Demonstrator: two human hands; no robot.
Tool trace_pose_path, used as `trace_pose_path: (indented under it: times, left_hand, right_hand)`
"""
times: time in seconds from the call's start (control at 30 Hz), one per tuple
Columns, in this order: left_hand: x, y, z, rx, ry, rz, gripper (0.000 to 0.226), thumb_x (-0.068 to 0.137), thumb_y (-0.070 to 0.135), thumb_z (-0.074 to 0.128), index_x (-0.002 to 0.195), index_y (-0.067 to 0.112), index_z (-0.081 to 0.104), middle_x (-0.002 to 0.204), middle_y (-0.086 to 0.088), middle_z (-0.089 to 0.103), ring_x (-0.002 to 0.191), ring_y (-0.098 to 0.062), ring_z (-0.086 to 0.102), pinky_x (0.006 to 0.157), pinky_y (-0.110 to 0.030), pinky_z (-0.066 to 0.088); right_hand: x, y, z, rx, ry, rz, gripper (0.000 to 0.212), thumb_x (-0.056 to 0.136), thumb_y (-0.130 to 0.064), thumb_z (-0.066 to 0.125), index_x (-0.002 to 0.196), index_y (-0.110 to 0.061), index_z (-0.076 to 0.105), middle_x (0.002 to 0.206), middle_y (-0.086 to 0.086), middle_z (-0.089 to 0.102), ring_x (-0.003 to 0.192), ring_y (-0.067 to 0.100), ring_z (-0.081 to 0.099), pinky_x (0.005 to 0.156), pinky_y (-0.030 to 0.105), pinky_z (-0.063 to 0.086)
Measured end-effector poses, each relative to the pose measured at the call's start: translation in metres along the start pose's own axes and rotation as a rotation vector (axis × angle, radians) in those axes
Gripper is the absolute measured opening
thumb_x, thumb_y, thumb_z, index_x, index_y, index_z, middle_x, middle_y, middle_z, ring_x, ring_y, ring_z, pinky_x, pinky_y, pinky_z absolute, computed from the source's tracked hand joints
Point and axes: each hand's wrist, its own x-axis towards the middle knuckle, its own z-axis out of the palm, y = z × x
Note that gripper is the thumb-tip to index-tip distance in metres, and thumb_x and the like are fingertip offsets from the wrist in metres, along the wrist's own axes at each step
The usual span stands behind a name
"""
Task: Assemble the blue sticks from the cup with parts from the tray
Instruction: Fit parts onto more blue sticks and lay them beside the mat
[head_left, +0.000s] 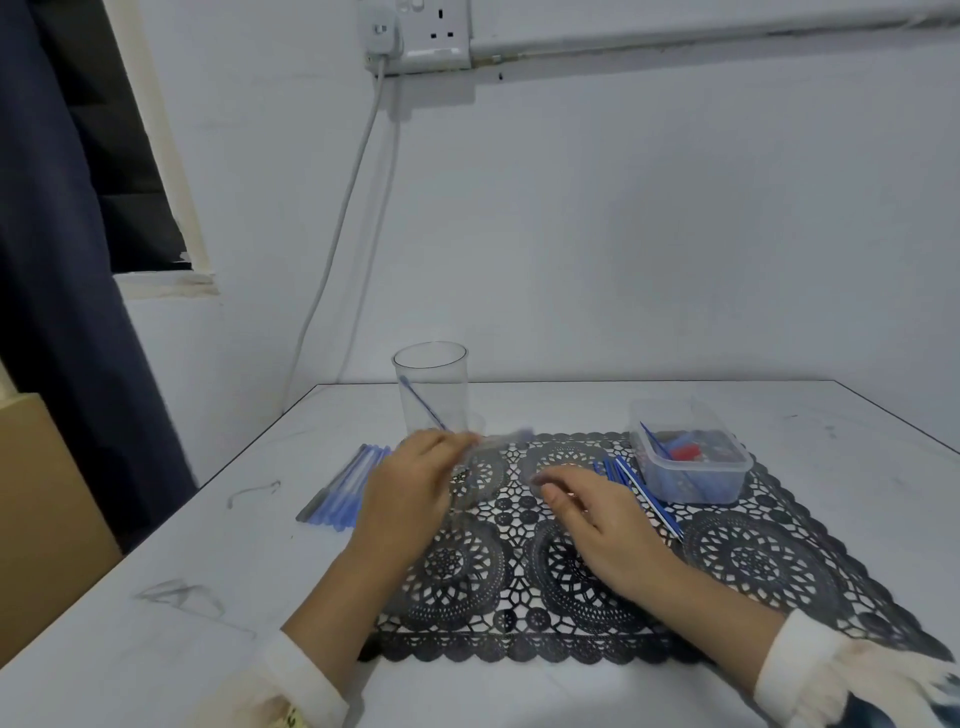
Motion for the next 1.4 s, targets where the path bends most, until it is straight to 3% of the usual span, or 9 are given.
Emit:
trace_pose_path:
  times: [0.1, 0.3, 0.43, 0.53, 0.6, 0.67, 0.83, 0.97, 1.4]
  left_hand:
    - [0.006, -0.006, -0.009, -0.101, 0.245, -0.167, 0.029, 0.081, -0.003, 0.066, 0.108, 0.007, 0.068, 0.093, 0.004, 0.065, 0.077, -0.008, 0.060, 0.073, -0.001, 0.041]
    - [0.008, -0.028, -0.023, -0.154, 0.426, -0.573, 0.027, 0.085, 0.010, 0.064, 0.111, 0.005, 0.066, 0.097, -0.006, 0.070, 0.077, -0.011, 0.060, 0.075, -0.016, 0.045]
    - [0.003, -0.046, -0.025, -0.069, 0.253, -0.738, 0.022, 0.085, 0.010, 0.063, 0.104, 0.001, 0.069, 0.090, -0.010, 0.071, 0.077, -0.011, 0.055, 0.076, -0.018, 0.039]
    - [-0.002, -0.056, -0.020, -0.076, 0.100, -0.793, 0.013, 0.086, 0.010, 0.062, 0.079, 0.011, 0.073, 0.063, 0.003, 0.056, 0.069, -0.013, 0.050, 0.069, -0.022, 0.037]
    - [-0.005, -0.062, -0.015, -0.047, 0.031, -0.804, 0.022, 0.086, 0.012, 0.062, 0.071, 0.028, 0.063, 0.057, 0.007, 0.047, 0.066, -0.015, 0.047, 0.067, -0.023, 0.036]
    - [-0.007, -0.069, -0.011, -0.011, -0.021, -0.822, 0.023, 0.086, 0.012, 0.060, 0.066, 0.024, 0.053, 0.060, 0.002, 0.048, 0.065, -0.017, 0.046, 0.065, -0.025, 0.037]
    - [-0.009, -0.077, -0.002, 0.014, -0.082, -0.860, 0.022, 0.078, 0.000, 0.057, 0.078, 0.022, 0.060, 0.070, -0.010, 0.055, 0.070, -0.022, 0.053, 0.068, -0.024, 0.037]
    - [-0.009, -0.078, 0.001, 0.040, -0.090, -0.871, 0.026, 0.082, 0.003, 0.057, 0.105, 0.000, 0.068, 0.107, -0.014, 0.068, 0.099, -0.025, 0.062, 0.078, -0.024, 0.043]
    - [-0.010, -0.081, -0.001, 0.117, -0.107, -0.849, 0.022, 0.083, 0.006, 0.055, 0.096, 0.006, 0.073, 0.095, -0.010, 0.071, 0.085, -0.023, 0.064, 0.065, -0.025, 0.044]
  right_hand:
    - [-0.002, 0.008, 0.005, -0.186, -0.231, 0.032, 0.054, 0.093, -0.050, 0.037, 0.142, -0.027, 0.033, 0.142, -0.009, 0.041, 0.129, 0.003, 0.036, 0.108, 0.029, 0.032]
    - [-0.001, 0.010, 0.011, -0.405, -0.458, 0.055, 0.098, 0.067, -0.084, 0.017, 0.148, -0.030, 0.010, 0.156, -0.012, -0.001, 0.142, 0.006, 0.000, 0.117, 0.035, 0.010]
    - [0.001, 0.010, 0.013, -0.536, -0.542, 0.021, 0.108, 0.057, -0.086, -0.004, 0.149, -0.030, 0.010, 0.156, -0.008, -0.001, 0.143, 0.009, -0.004, 0.117, 0.035, 0.002]
    - [0.001, 0.012, 0.014, -0.535, -0.545, 0.018, 0.111, 0.055, -0.088, -0.008, 0.149, -0.031, 0.010, 0.156, -0.009, 0.000, 0.143, 0.009, -0.003, 0.117, 0.037, 0.004]
    - [0.001, 0.012, 0.014, -0.536, -0.545, 0.019, 0.111, 0.055, -0.088, -0.008, 0.148, -0.032, 0.010, 0.156, -0.009, 0.000, 0.143, 0.009, -0.002, 0.117, 0.037, 0.004]
    - [0.001, 0.011, 0.013, -0.535, -0.545, 0.024, 0.109, 0.055, -0.087, -0.006, 0.148, -0.032, 0.010, 0.156, -0.009, 0.000, 0.143, 0.009, -0.002, 0.117, 0.036, 0.003]
    - [0.001, 0.010, 0.013, -0.523, -0.543, 0.035, 0.111, 0.053, -0.088, -0.007, 0.148, -0.033, 0.010, 0.156, -0.009, 0.001, 0.143, 0.009, -0.002, 0.117, 0.035, 0.003]
    - [0.001, 0.010, 0.013, -0.514, -0.541, 0.031, 0.110, 0.054, -0.088, -0.006, 0.148, -0.034, 0.011, 0.156, -0.010, 0.002, 0.143, 0.009, -0.001, 0.116, 0.034, 0.002]
    - [0.001, 0.010, 0.012, -0.519, -0.549, 0.030, 0.113, 0.052, -0.090, -0.008, 0.148, -0.033, 0.011, 0.156, -0.009, 0.002, 0.143, 0.009, -0.001, 0.117, 0.035, 0.004]
